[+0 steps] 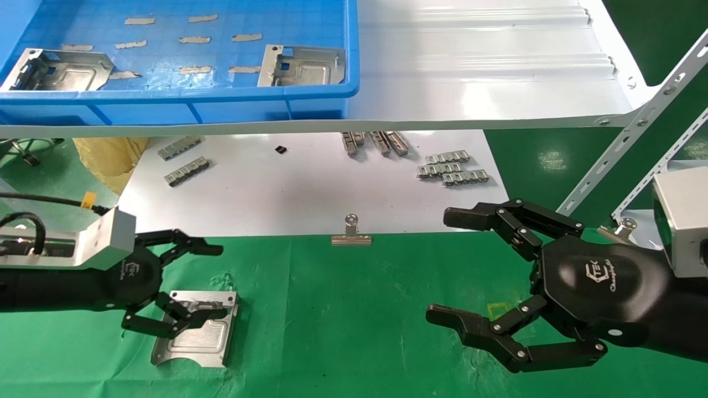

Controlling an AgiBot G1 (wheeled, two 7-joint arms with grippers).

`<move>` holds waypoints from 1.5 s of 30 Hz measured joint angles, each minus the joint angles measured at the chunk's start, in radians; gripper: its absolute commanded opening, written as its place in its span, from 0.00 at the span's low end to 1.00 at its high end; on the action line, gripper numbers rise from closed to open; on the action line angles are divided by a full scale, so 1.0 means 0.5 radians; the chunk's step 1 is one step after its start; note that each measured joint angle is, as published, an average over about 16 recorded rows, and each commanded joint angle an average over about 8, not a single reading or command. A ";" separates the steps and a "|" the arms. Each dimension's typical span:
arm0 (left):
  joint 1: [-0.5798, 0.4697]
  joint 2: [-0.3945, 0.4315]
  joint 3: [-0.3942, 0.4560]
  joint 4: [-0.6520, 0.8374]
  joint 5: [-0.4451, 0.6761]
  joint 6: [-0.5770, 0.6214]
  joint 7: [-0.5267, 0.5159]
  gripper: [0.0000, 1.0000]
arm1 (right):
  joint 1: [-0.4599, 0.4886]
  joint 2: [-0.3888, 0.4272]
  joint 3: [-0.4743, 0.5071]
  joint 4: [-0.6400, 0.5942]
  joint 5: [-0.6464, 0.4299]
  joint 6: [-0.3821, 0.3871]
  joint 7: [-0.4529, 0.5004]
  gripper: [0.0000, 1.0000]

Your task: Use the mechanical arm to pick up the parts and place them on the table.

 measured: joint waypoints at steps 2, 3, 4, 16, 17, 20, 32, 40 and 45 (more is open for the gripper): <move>0.034 -0.011 -0.039 -0.050 -0.014 -0.006 -0.032 1.00 | 0.000 0.000 0.000 0.000 0.000 0.000 0.000 1.00; 0.052 -0.016 -0.061 -0.078 -0.022 -0.009 -0.050 1.00 | 0.000 0.000 0.000 0.000 0.000 0.000 0.000 1.00; 0.071 -0.022 -0.084 -0.108 -0.030 -0.012 -0.069 1.00 | 0.000 0.000 0.000 0.000 0.000 0.000 0.000 1.00; 0.317 -0.098 -0.382 -0.487 -0.134 -0.058 -0.311 1.00 | 0.000 0.000 0.000 0.000 0.000 0.000 0.000 1.00; 0.337 -0.104 -0.406 -0.519 -0.143 -0.062 -0.331 1.00 | 0.000 0.000 0.000 0.000 0.000 0.000 0.000 1.00; 0.399 -0.123 -0.481 -0.614 -0.169 -0.073 -0.392 1.00 | 0.000 0.000 0.000 0.000 0.000 0.000 0.000 1.00; 0.645 -0.199 -0.779 -0.995 -0.274 -0.119 -0.635 1.00 | 0.000 0.000 0.000 0.000 0.000 0.000 0.000 1.00; 0.810 -0.250 -0.979 -1.250 -0.344 -0.150 -0.798 1.00 | 0.000 0.000 0.000 0.000 0.000 0.000 0.000 1.00; 0.914 -0.281 -1.104 -1.410 -0.388 -0.169 -0.900 1.00 | 0.000 0.000 0.000 0.000 0.000 0.000 0.000 1.00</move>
